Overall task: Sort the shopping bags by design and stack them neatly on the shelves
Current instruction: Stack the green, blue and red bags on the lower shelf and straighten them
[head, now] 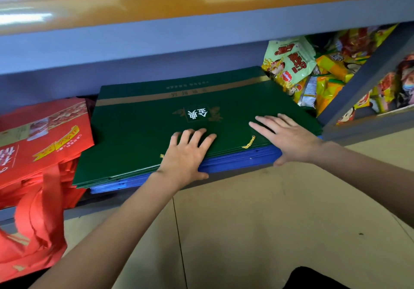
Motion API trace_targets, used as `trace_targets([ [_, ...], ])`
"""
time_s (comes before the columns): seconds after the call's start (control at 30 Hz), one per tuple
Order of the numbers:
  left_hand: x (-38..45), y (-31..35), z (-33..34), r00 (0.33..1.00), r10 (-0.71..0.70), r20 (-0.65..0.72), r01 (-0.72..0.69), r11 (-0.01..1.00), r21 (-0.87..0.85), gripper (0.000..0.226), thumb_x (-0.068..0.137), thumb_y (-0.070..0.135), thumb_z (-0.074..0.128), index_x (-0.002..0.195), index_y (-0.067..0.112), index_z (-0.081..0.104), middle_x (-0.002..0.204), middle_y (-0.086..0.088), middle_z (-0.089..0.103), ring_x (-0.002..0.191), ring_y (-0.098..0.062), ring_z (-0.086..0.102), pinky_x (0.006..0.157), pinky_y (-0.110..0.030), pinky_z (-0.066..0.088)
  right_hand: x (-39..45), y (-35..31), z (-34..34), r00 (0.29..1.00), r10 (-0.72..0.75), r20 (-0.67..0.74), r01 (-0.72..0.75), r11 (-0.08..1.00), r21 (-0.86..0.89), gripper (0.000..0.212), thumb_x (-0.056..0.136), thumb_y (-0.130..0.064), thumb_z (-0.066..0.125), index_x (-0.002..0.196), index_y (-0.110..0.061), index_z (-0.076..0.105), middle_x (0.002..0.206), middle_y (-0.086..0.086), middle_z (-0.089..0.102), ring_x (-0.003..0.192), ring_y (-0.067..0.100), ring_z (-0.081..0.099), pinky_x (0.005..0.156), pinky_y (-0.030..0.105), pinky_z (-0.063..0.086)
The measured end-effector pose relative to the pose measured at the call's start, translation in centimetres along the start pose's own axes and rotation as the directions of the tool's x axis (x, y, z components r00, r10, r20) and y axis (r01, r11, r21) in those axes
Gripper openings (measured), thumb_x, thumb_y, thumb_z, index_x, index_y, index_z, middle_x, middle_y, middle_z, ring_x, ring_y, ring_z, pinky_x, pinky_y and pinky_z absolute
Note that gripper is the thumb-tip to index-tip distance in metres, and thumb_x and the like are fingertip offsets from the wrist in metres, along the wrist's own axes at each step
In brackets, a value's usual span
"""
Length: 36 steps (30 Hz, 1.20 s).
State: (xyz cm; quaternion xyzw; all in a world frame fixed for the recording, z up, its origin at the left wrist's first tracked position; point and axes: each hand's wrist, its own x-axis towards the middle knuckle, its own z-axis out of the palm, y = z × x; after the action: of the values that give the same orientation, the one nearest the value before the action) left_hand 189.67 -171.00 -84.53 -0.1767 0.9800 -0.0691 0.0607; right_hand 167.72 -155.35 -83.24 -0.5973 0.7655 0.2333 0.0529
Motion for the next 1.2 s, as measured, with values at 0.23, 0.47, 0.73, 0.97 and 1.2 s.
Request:
trace_targets([
  [0.23,0.3,-1.2,0.2,0.983,-0.056,-0.175,0.063,0.998,0.031,0.095,0.059,0.062,0.076,0.138,0.02,0.046,0.131,-0.006,0.053,0.113,-0.032,0.052,0.097,-0.047,0.039,0.6,2.2,-2.3,0.985,0.007,-0.175,-0.025,0.995,-0.099,0.112,0.071,-0.058,0.069,0.151,-0.029,-0.004,0.158,0.003,-0.002,0.145,0.023,0.001,0.113,0.048,-0.013],
  [0.47,0.2,-0.2,2.4,0.979,-0.093,-0.184,0.101,0.994,0.032,0.098,0.041,0.058,0.086,0.125,0.015,0.06,0.118,-0.011,0.061,0.098,-0.034,0.059,0.084,-0.048,0.048,1.1,-0.2,1.0,0.994,0.097,-0.047,-0.099,0.995,-0.024,0.112,0.079,-0.049,0.068,0.149,-0.02,-0.015,0.158,0.008,0.001,0.145,0.026,0.006,0.116,0.044,-0.005],
  [0.73,0.8,-0.2,0.5,0.993,-0.085,-0.078,0.091,0.992,0.086,0.111,0.04,0.062,0.085,0.136,0.02,0.05,0.135,-0.013,0.051,0.123,-0.039,0.047,0.099,-0.056,0.038,0.5,1.3,0.0,0.989,0.11,-0.098,-0.096,0.986,0.137,0.112,0.073,-0.05,0.073,0.151,-0.027,-0.005,0.157,0.006,-0.012,0.145,0.026,-0.009,0.115,0.046,-0.008],
  [0.97,1.0,0.3,0.5,0.994,-0.106,-0.018,0.107,0.992,0.068,0.113,0.051,0.062,0.082,0.145,0.023,0.035,0.144,-0.013,0.04,0.131,-0.039,0.037,0.105,-0.057,0.033,0.1,1.7,1.0,0.984,0.163,-0.066,-0.143,0.96,0.242,0.107,0.076,-0.049,0.071,0.151,-0.025,-0.002,0.158,0.006,-0.003,0.145,0.024,-0.002,0.116,0.042,-0.003],
  [1.2,4.0,3.2,-3.0,0.998,0.018,0.052,-0.008,0.983,-0.185,0.106,0.074,0.065,0.062,0.148,0.036,-0.008,0.156,-0.002,-0.015,0.143,-0.028,-0.015,0.114,-0.052,-0.005,-5.2,5.4,0.2,0.914,0.306,-0.265,-0.074,0.77,0.634,0.077,0.075,-0.027,0.077,0.141,-0.017,0.038,0.148,0.004,0.029,0.137,0.021,0.027,0.11,0.033,0.026],
])
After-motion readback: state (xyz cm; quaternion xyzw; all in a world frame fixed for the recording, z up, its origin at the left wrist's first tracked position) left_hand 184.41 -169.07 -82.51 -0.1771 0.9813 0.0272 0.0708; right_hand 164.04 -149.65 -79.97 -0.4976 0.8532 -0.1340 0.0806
